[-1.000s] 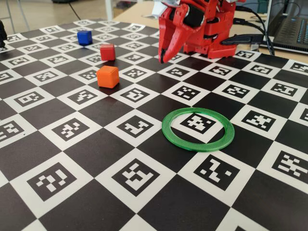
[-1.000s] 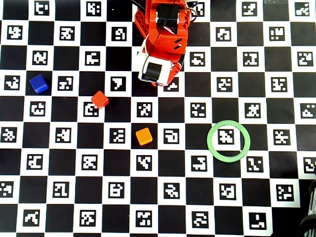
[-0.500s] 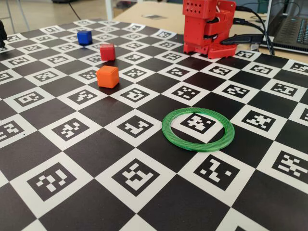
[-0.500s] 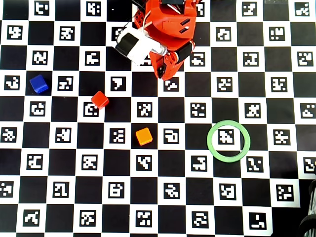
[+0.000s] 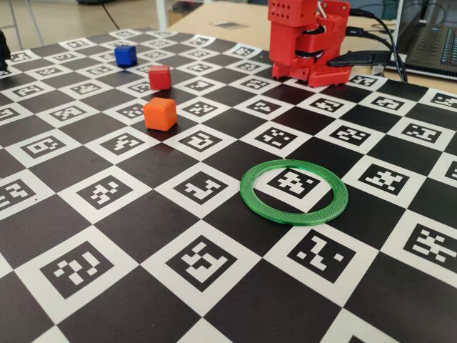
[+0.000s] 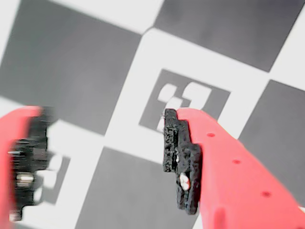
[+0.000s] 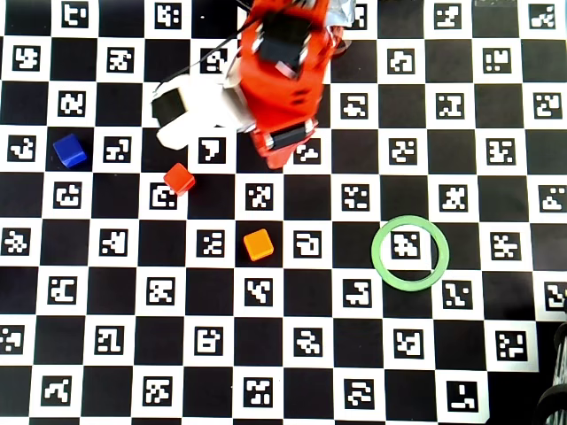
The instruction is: Grab the red cube then put it in the green circle then put the blue cube on top and finally the orange cube on top
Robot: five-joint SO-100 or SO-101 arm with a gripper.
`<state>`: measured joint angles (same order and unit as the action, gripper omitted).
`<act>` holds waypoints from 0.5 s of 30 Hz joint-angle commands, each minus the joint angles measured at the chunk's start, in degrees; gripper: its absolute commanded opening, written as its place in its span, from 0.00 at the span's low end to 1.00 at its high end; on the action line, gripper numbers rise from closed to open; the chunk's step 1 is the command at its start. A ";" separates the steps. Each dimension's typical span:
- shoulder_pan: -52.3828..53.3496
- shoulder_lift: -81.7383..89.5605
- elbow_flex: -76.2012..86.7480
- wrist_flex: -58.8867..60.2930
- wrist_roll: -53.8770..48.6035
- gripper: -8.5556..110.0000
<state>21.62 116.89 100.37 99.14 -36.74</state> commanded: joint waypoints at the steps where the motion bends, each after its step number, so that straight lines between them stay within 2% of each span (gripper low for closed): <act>1: 6.15 -3.16 -4.92 0.09 -0.88 0.28; 5: 10.72 -9.05 -5.89 0.70 -2.11 0.30; 15: 17.23 -9.49 -4.39 -5.01 -4.13 0.35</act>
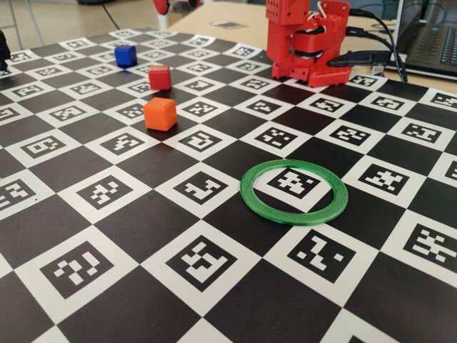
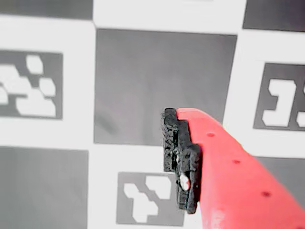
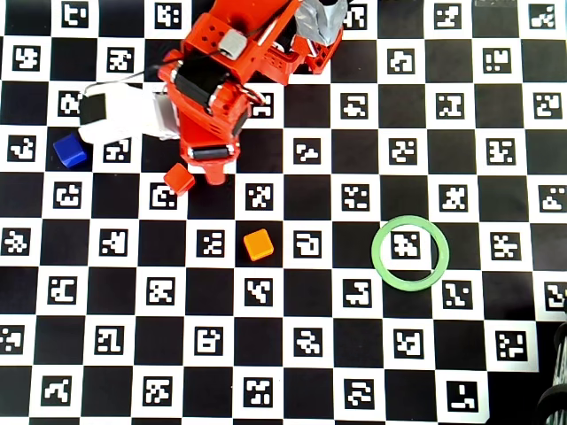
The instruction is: Grab the red cube then put it in the green circle then put the blue cube on top and finally the orange cube on top
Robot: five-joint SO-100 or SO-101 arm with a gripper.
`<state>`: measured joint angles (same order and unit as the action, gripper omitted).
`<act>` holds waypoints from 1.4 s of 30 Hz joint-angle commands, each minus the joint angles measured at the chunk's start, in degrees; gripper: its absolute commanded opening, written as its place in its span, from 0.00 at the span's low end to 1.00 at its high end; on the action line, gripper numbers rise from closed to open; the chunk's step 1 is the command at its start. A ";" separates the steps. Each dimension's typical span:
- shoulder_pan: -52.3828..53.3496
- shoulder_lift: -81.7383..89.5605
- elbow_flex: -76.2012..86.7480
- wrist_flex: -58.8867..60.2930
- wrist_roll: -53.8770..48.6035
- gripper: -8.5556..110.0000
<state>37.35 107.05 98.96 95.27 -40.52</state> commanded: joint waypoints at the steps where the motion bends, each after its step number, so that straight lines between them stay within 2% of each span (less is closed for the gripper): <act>1: 1.85 -0.26 -2.81 -1.76 -0.44 0.35; 10: 4.57 -7.03 -1.23 -8.44 -1.05 0.39; 30: 6.50 -13.80 13.97 -28.39 -2.11 0.40; 42: 6.94 -17.75 15.73 -34.54 -1.67 0.40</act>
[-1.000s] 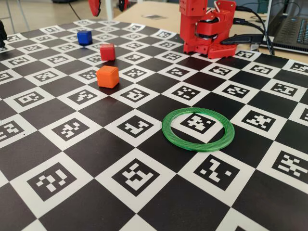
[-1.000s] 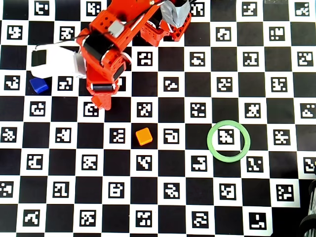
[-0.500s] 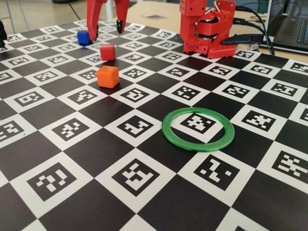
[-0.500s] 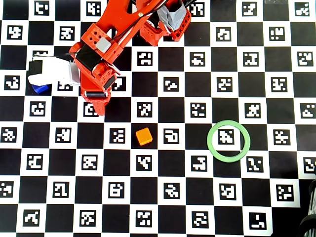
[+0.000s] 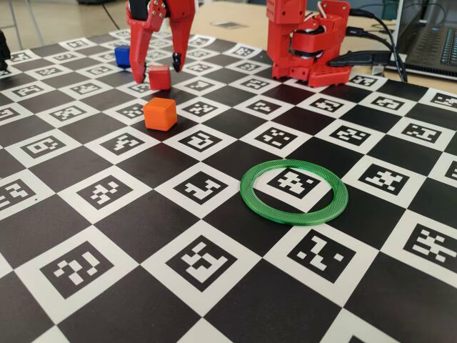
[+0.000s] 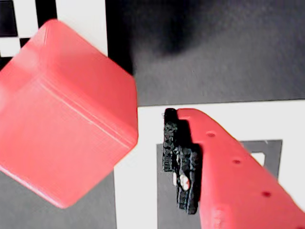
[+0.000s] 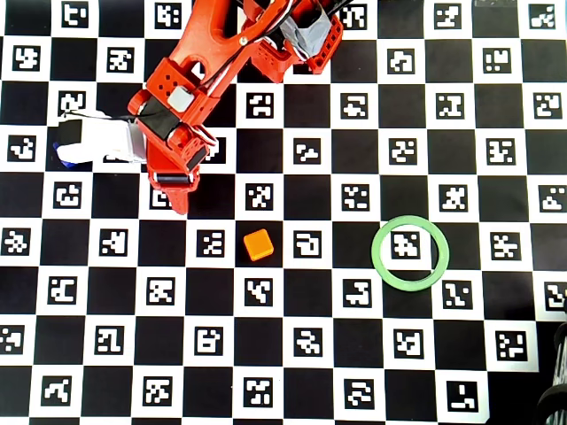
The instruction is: Grab the red cube then put it in the green circle then put the blue cube on top and finally the orange cube on top
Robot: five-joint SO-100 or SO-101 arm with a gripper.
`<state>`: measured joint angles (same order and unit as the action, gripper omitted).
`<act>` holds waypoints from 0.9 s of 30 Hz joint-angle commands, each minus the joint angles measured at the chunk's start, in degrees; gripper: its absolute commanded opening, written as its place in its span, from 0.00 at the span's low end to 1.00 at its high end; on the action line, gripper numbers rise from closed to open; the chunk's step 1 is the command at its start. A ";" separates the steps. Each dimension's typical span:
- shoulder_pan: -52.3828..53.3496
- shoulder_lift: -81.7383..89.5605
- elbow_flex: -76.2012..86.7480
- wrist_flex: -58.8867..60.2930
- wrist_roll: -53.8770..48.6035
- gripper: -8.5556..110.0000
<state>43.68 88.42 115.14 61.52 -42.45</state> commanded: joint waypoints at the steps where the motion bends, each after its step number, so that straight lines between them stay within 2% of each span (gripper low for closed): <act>1: 0.62 0.70 -0.44 -0.79 0.35 0.40; 14: 0.44 0.44 -0.09 -0.44 2.90 0.40; 27: -2.29 1.76 1.49 -0.53 13.27 0.40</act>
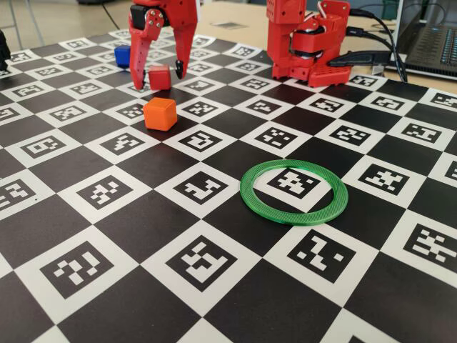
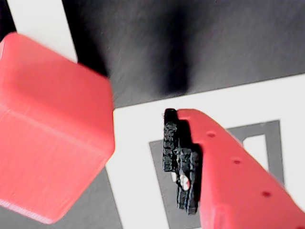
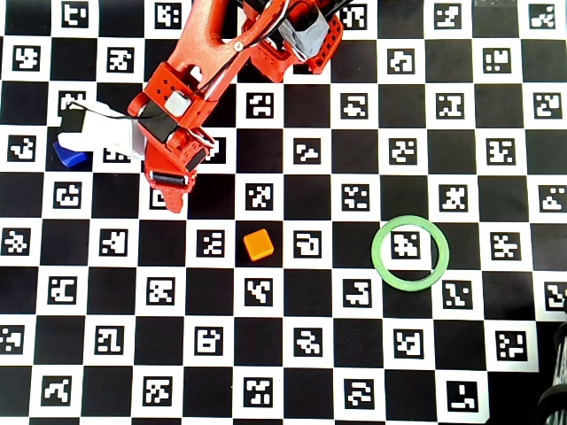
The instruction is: Grab the red cube then put it in the green circle then put the blue cube on top and finally the orange cube on top
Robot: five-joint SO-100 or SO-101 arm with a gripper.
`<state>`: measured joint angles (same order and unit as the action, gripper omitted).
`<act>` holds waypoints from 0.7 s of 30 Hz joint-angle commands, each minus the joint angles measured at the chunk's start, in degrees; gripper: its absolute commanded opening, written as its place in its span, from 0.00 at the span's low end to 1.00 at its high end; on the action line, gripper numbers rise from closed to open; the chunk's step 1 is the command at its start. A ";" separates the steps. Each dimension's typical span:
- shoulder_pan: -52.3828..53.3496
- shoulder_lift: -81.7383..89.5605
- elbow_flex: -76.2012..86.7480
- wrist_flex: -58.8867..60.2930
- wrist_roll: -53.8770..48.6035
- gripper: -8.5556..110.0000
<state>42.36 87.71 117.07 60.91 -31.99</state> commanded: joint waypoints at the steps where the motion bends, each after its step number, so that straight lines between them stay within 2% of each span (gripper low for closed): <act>1: -1.23 2.46 -0.44 0.00 3.96 0.40; 21: -2.46 2.99 -1.14 -2.55 25.14 0.40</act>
<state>40.87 87.71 117.16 59.41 -9.58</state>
